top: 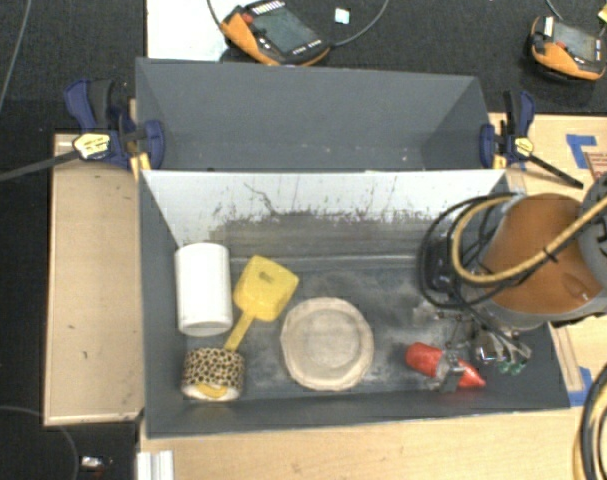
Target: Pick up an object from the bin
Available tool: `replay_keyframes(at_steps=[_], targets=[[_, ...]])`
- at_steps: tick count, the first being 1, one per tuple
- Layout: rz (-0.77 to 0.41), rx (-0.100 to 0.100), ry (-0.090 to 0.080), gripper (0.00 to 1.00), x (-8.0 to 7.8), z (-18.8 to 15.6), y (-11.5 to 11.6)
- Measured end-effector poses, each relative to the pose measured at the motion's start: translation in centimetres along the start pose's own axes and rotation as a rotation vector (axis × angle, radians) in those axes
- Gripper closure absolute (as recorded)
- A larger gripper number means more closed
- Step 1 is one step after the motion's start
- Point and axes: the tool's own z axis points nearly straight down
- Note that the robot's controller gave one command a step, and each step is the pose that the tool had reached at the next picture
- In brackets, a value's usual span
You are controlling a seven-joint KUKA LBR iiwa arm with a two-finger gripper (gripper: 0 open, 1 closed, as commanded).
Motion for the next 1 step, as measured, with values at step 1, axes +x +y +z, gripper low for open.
replay_keyframes(at_steps=[1], targets=[[-0.532,0.009,-0.015,0.0,-0.51,2.97,-0.41]])
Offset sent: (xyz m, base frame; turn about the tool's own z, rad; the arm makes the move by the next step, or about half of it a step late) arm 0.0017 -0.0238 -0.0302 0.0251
